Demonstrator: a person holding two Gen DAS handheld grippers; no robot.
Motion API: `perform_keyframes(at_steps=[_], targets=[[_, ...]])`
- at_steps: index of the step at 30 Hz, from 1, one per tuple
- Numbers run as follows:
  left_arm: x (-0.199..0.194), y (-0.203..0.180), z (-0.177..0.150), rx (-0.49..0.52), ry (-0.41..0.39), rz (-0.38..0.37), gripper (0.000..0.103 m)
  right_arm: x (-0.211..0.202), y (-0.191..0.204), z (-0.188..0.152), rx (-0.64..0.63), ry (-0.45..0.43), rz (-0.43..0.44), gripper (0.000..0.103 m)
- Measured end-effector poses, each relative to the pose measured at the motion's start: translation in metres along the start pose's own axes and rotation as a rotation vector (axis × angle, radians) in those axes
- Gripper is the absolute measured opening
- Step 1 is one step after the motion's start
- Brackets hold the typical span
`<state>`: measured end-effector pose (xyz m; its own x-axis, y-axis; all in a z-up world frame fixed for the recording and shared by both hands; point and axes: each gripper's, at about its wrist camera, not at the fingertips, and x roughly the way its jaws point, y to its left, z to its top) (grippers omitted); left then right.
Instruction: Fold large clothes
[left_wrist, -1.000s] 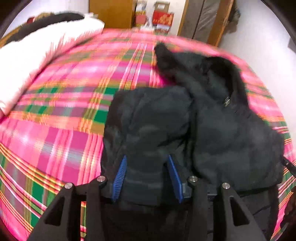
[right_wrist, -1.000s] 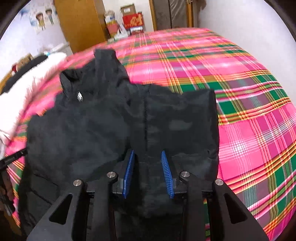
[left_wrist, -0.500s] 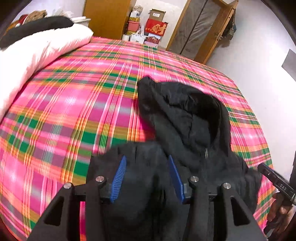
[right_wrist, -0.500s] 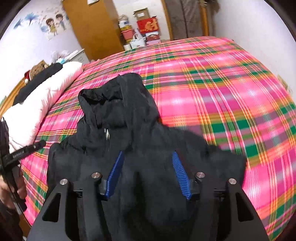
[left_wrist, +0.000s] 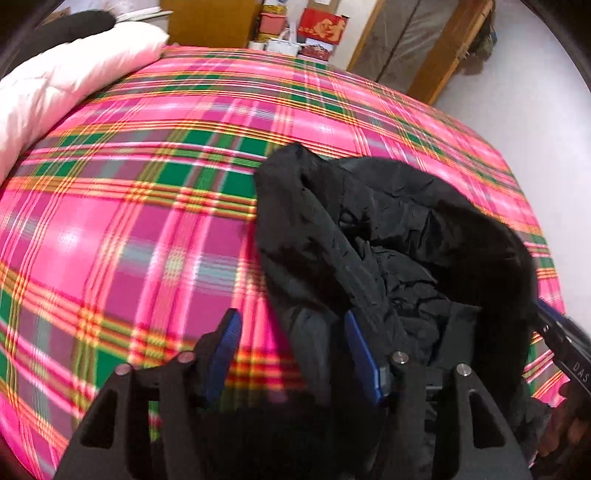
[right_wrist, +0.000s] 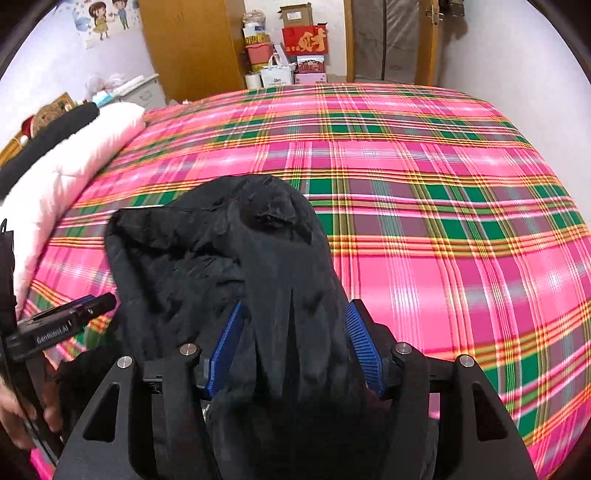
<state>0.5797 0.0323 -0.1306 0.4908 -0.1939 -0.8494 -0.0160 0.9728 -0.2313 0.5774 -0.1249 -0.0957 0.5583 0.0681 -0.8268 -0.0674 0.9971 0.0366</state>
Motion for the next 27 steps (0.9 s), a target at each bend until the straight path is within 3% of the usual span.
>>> perform_keyframes(at_steps=[2,3,5,9,13,19,23,27], targets=[[0.007,-0.010,0.002,0.030,0.012,0.003,0.009,0.009,-0.001,0.002,0.006,0.020,-0.016,0.026],[0.008,-0.014,0.003,0.035,0.016,-0.005,0.005,0.010,-0.003,0.001,0.012,0.024,-0.019,0.014],[-0.002,-0.019,0.001,0.040,-0.024,-0.015,0.000,0.002,-0.004,-0.001,0.006,0.004,-0.001,0.010],[-0.041,-0.022,-0.001,0.026,-0.109,-0.066,0.000,-0.040,-0.012,-0.009,0.025,-0.053,0.055,0.007],[-0.110,-0.018,-0.008,-0.001,-0.223,-0.130,0.000,-0.102,-0.019,-0.024,0.055,-0.122,0.121,0.007],[-0.230,0.004,-0.053,-0.053,-0.375,-0.275,0.000,-0.200,-0.023,-0.099,0.091,-0.198,0.202,0.005],[-0.277,0.027,-0.099,-0.103,-0.392,-0.337,0.000,-0.225,-0.021,-0.172,0.100,-0.167,0.206,0.003],[-0.276,0.041,-0.128,-0.153,-0.323,-0.325,0.000,-0.198,-0.038,-0.218,0.167,-0.040,0.200,0.000]])
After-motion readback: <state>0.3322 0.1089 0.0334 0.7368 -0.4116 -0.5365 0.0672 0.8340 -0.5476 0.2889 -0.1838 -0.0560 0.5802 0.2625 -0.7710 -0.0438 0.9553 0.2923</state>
